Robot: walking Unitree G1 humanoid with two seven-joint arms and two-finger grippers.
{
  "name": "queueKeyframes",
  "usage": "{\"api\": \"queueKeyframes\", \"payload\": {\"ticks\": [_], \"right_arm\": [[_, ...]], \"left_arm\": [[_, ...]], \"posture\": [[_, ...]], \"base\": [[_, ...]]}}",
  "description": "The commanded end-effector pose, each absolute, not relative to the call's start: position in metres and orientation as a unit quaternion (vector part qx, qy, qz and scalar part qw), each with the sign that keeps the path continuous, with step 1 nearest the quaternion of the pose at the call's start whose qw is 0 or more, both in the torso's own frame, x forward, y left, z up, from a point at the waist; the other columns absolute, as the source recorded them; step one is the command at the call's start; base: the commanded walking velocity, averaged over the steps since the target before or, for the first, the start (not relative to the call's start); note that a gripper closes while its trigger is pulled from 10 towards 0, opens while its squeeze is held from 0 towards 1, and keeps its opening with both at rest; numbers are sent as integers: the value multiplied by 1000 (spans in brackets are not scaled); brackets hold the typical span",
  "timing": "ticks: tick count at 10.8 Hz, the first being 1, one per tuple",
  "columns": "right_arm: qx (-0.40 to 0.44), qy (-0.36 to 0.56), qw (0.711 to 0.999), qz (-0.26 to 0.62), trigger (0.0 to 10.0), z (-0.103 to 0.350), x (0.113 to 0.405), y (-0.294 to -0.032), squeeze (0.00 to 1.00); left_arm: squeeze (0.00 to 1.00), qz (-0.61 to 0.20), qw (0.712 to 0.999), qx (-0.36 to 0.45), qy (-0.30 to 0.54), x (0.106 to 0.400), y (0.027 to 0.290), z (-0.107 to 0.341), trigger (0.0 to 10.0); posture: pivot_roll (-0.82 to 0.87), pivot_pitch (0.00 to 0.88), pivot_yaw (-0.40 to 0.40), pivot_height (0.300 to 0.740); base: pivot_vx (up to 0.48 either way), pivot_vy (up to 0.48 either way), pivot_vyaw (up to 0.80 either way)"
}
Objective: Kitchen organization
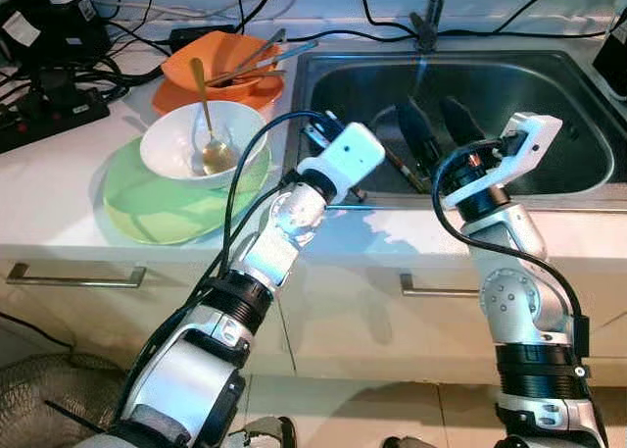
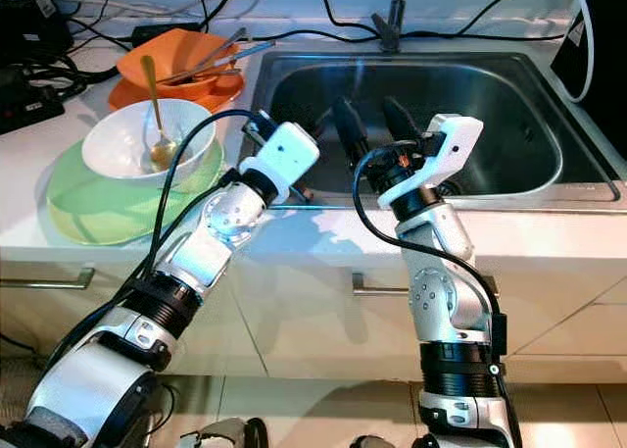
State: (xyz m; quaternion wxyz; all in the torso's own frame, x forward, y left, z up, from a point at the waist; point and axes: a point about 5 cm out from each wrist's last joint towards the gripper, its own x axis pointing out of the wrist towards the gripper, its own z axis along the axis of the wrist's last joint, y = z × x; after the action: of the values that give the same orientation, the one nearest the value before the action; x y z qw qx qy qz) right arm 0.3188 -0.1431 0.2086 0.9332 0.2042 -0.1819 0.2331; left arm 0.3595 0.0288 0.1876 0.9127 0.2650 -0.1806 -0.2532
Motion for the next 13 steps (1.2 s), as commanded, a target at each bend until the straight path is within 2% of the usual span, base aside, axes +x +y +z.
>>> {"api": "queueKeyframes", "payload": {"ticks": [1, 6, 7, 8, 13], "right_arm": [[207, -179, 934, 230, 10000, 210, 321, -141, 0], [219, -167, 945, 178, 10000, 205, 331, -142, 0], [231, -166, 945, 162, 9490, 205, 334, -145, 0], [234, -166, 945, 155, 0, 205, 335, -147, 0], [241, -166, 945, 144, 0, 204, 337, -148, 0]], "left_arm": [[0, -259, 906, 277, -186, 359, 28, 188, 10000], [0, -281, 886, 305, -207, 351, 22, 185, 10000], [0, -283, 884, 308, -210, 351, 22, 186, 10000], [0, -283, 883, 308, -211, 351, 21, 186, 10000], [0, -282, 879, 317, -217, 350, 20, 186, 10000]], "posture": [[12, 80, 71, 740], [21, 49, 70, 740], [24, 42, 69, 740], [23, 46, 68, 740], [23, 56, 68, 740]], "base": [[0, 0, 0], [0, 0, 0], [0, 0, 0], [0, 0, 0], [0, 0, 0]]}}
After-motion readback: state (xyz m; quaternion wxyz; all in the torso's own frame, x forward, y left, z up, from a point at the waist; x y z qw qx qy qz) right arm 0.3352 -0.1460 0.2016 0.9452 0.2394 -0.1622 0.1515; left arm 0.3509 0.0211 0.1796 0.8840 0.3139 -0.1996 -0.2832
